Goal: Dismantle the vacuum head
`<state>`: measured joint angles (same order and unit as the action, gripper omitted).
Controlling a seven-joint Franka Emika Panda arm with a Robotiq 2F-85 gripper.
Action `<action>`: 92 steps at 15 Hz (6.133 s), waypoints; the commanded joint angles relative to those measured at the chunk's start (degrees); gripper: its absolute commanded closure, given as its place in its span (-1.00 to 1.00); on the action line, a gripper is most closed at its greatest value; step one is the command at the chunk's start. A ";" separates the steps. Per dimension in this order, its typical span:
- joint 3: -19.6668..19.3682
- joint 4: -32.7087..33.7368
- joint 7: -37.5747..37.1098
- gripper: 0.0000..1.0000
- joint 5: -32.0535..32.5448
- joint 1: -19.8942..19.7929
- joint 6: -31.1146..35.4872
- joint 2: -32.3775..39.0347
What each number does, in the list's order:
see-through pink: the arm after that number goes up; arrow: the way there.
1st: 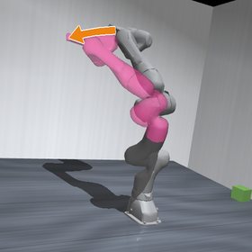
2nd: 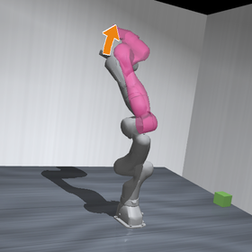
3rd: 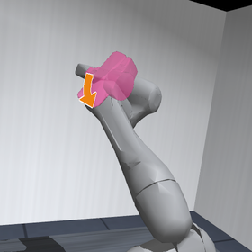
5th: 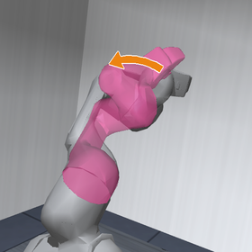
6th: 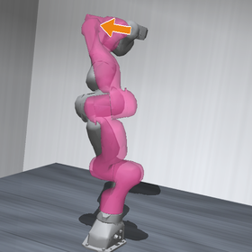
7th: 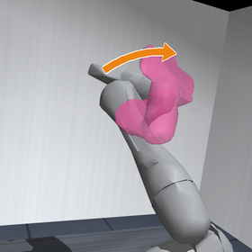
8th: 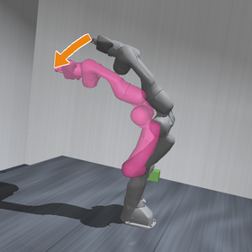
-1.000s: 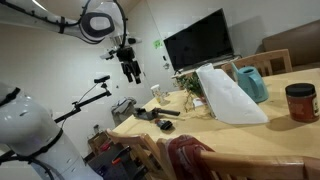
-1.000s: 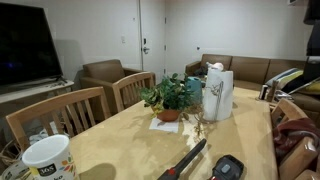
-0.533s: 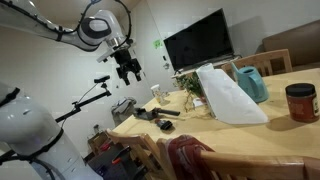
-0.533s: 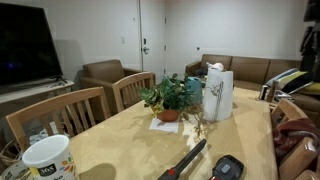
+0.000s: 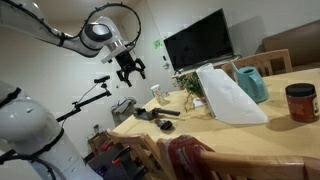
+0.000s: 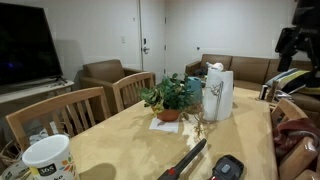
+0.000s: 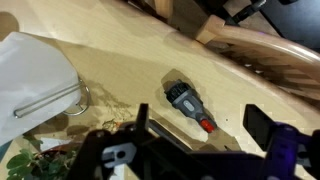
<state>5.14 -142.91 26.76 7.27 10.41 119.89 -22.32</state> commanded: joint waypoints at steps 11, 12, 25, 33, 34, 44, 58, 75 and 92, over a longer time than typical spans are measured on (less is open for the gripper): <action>-0.94 4.04 -7.68 0.97 0.35 -2.04 -1.96 5.71; -1.16 3.96 -8.05 1.00 -0.41 -2.08 -2.13 5.59; -0.15 4.05 0.30 1.00 1.62 0.48 3.98 7.38; 1.49 7.95 7.56 1.00 3.28 1.75 10.65 15.28; 1.68 8.37 7.13 1.00 3.84 1.51 11.17 16.12; 2.01 8.27 6.75 0.98 4.59 1.35 10.23 16.07; 4.98 12.16 25.99 1.00 -7.95 0.44 26.86 31.04; 8.44 17.79 27.43 1.00 -6.73 -0.82 23.97 39.26; 12.28 32.08 28.63 1.00 -0.95 -0.24 22.78 54.81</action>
<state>16.04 -114.65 53.72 5.85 10.69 144.79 29.85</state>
